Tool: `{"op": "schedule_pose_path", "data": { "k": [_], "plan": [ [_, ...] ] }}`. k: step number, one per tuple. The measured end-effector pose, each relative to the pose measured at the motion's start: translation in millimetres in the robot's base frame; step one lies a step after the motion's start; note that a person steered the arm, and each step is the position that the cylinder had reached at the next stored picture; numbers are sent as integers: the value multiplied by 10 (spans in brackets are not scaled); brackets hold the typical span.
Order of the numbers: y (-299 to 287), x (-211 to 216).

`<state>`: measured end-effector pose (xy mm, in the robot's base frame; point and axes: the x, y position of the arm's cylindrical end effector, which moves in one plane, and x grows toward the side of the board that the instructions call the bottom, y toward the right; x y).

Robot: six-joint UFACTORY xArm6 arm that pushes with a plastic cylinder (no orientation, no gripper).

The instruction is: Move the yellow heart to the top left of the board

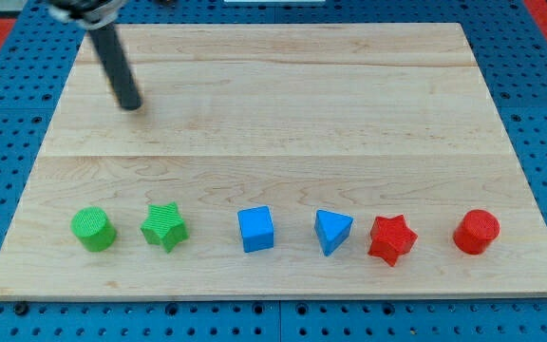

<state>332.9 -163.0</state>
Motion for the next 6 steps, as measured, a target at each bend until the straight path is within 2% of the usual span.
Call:
{"op": "schedule_pose_path", "data": {
  "k": [1,2,3,4,5,6],
  "plan": [
    [252,-565],
    [302,2],
    [-199,70],
    [-535,-86],
    [-597,-663],
    [-709,-911]
  ]
}}
